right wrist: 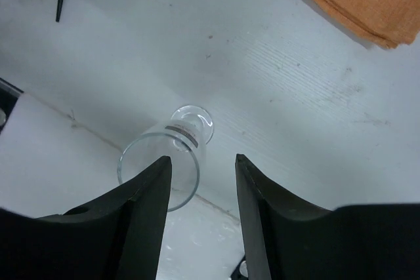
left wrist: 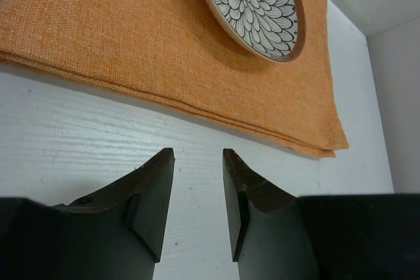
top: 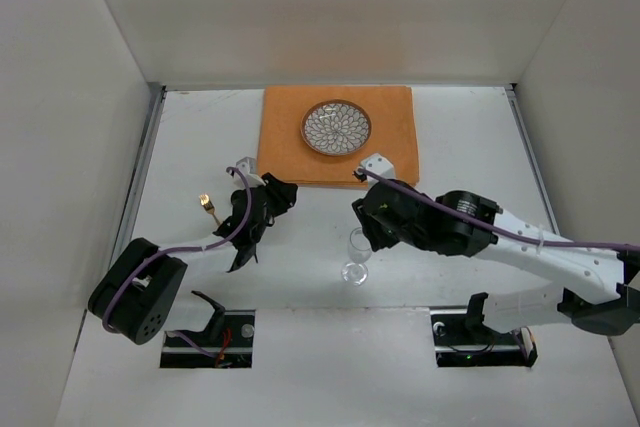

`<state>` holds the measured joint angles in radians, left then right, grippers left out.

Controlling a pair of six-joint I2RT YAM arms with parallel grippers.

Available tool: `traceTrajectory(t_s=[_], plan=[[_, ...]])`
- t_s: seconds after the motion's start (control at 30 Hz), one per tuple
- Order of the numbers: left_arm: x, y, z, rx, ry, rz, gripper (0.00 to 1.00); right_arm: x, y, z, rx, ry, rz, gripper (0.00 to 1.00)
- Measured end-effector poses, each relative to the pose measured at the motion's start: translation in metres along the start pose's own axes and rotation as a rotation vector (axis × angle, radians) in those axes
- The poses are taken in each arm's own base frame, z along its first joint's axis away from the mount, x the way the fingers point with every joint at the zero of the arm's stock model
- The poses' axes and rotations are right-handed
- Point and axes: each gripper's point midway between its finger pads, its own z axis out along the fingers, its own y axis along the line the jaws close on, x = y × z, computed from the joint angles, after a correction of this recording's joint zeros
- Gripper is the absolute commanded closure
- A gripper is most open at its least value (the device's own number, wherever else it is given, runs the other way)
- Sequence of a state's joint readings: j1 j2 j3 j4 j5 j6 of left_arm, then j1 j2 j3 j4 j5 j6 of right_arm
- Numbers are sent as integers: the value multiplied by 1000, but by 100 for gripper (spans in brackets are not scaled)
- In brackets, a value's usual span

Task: Set the dinner table for one person

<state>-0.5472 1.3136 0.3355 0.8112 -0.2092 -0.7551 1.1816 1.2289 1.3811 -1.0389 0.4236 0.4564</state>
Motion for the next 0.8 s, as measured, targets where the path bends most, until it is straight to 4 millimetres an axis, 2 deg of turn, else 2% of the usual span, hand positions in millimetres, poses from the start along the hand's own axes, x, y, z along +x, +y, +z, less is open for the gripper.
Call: traceTrajectory(t_s=[0.1, 0.37, 0.47, 0.53, 0.6, 0.8], plan=[[-1, 1, 0, -2, -1, -1, 66, 5, -1, -2, 9, 14, -27, 51], [-2, 1, 0, -4, -4, -3, 64, 12, -1, 4, 18, 37, -52, 62], [-2, 2, 0, -5, -4, -2, 63, 21, 0, 15, 24, 68, -77, 69], [-2, 2, 0, -5, -4, -3, 63, 25, 2, 22, 27, 87, -88, 79], [-2, 2, 1, -4, -4, -3, 63, 25, 5, 27, 24, 90, -92, 85], [-2, 2, 1, -5, -5, -3, 62, 16, 1, 25, 43, 65, -90, 88]])
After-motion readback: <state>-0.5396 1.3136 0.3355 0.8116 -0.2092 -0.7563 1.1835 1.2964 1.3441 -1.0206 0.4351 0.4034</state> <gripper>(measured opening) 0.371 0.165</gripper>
